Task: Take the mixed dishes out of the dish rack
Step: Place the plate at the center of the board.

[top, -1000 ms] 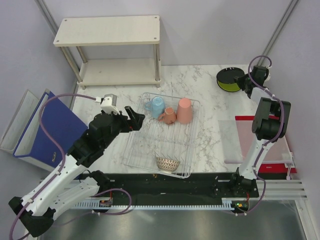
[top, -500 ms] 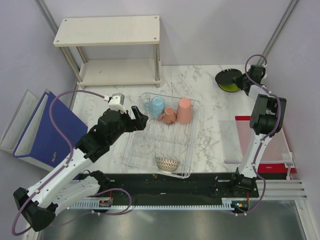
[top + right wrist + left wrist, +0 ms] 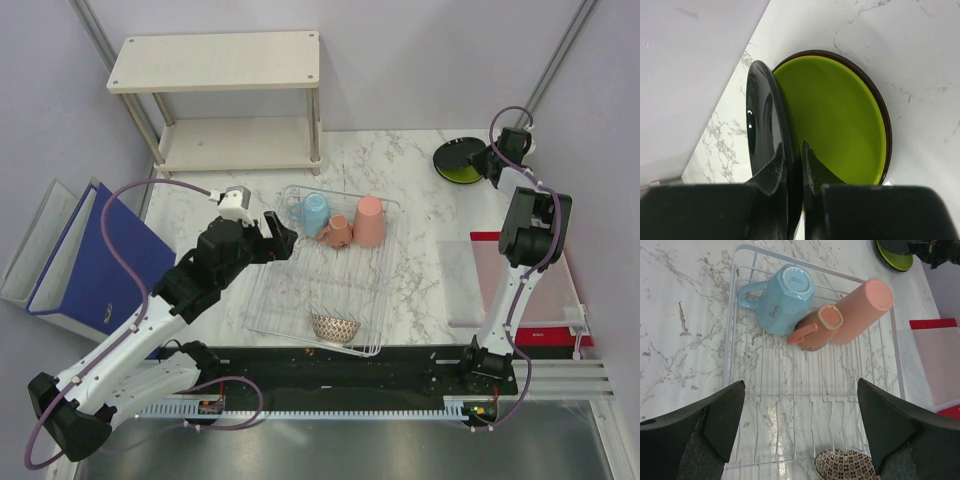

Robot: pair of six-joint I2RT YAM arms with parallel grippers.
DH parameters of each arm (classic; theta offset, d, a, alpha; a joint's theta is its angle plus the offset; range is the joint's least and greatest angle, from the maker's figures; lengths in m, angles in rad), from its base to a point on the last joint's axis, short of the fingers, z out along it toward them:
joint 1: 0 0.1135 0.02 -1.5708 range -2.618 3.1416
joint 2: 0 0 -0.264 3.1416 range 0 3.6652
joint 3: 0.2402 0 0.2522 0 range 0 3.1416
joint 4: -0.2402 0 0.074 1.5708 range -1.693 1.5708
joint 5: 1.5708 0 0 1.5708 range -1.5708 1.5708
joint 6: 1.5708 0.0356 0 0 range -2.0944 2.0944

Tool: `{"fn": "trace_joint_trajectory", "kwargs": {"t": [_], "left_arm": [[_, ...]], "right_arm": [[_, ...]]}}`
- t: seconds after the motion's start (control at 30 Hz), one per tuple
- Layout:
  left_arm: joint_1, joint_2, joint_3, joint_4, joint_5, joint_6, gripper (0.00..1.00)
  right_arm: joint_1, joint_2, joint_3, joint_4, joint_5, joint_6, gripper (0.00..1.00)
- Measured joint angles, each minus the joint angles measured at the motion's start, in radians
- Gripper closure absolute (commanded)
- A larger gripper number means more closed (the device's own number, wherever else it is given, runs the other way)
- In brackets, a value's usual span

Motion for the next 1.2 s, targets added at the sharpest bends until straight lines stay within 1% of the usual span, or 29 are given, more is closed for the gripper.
{"fn": "trace_joint_trajectory", "kwargs": {"t": [0.1, 0.17, 0.2, 0.23, 0.27, 0.37, 0.4, 0.57, 0.67, 0.83, 0.97, 1.2], "left_arm": [[0.0, 0.007, 0.0, 0.0, 0.0, 0.0, 0.01], [0.0, 0.012, 0.0, 0.0, 0.0, 0.0, 0.01], [0.0, 0.013, 0.0, 0.0, 0.0, 0.0, 0.01], [0.0, 0.016, 0.0, 0.0, 0.0, 0.0, 0.01], [0.0, 0.017, 0.0, 0.0, 0.0, 0.0, 0.01], [0.0, 0.021, 0.0, 0.0, 0.0, 0.0, 0.01], [0.0, 0.021, 0.0, 0.0, 0.0, 0.0, 0.01], [0.002, 0.02, 0.0, 0.001, 0.002, 0.0, 0.01], [0.003, 0.02, 0.0, 0.0, 0.012, 0.0, 0.01], [0.003, 0.013, -0.001, 0.0, 0.02, 0.0, 0.01], [0.003, 0.01, -0.001, 0.0, 0.026, 0.0, 0.01], [0.003, 0.004, -0.001, 0.0, 0.048, 0.0, 0.01]], "right_arm": [[-0.002, 0.02, 0.026, -0.005, 0.001, -0.009, 0.98], [-0.004, 0.033, 0.039, -0.006, 0.001, -0.015, 0.92], [-0.005, 0.036, 0.042, -0.006, 0.0, -0.015, 0.8], [-0.005, 0.04, 0.045, -0.006, 0.0, -0.015, 0.75], [-0.006, 0.042, 0.048, -0.005, -0.002, -0.014, 0.66], [-0.009, 0.045, 0.053, -0.006, 0.001, -0.024, 0.57], [-0.01, 0.048, 0.053, -0.011, 0.0, -0.029, 0.55], [-0.01, 0.05, 0.053, -0.033, 0.0, -0.034, 0.49], [-0.01, 0.05, 0.053, -0.041, 0.001, -0.037, 0.48], [-0.01, 0.047, 0.046, -0.055, 0.013, -0.041, 0.48], [-0.01, 0.013, 0.005, -0.073, 0.023, -0.046, 0.48], [-0.01, -0.032, -0.002, -0.126, 0.052, -0.074, 0.47]]}}
